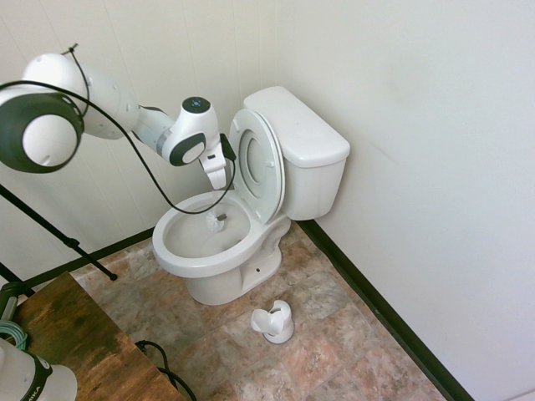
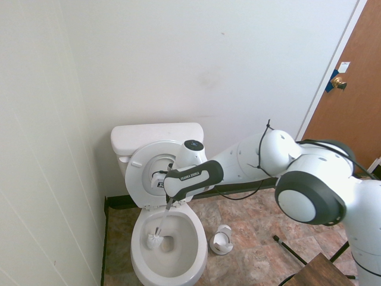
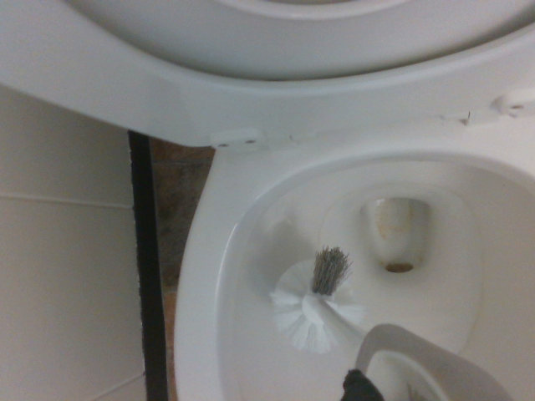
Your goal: Clean the toilet
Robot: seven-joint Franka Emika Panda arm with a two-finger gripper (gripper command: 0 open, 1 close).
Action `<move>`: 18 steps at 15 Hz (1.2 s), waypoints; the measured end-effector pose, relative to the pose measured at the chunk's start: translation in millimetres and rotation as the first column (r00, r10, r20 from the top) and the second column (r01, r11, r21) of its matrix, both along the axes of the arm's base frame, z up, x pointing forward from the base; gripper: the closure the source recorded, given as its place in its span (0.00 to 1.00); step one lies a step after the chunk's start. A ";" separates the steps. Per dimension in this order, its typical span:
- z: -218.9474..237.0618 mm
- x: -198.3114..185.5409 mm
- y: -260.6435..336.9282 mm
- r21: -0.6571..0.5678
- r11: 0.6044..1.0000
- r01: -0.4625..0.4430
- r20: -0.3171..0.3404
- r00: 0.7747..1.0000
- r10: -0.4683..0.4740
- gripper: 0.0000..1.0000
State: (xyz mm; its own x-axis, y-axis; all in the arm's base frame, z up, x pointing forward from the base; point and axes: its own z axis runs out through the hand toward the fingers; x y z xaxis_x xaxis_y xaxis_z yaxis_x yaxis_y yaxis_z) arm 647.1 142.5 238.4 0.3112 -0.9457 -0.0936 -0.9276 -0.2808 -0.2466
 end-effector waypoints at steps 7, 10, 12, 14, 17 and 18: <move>116.8 -87.9 -33.6 -0.021 0.994 0.107 0.114 0.988 -0.104 1.00; 163.7 -122.7 -86.1 -0.001 0.982 0.190 0.160 0.969 -0.187 1.00; 184.8 -146.2 -128.0 0.010 0.967 0.256 0.185 0.950 -0.253 1.00; 189.5 -160.6 -166.1 0.014 0.945 0.326 0.191 0.927 -0.323 1.00; 174.8 -164.4 -206.5 -0.013 0.914 0.406 0.178 0.900 -0.398 1.00; 167.2 -162.8 -212.6 -0.029 0.903 0.429 0.177 0.891 -0.417 1.00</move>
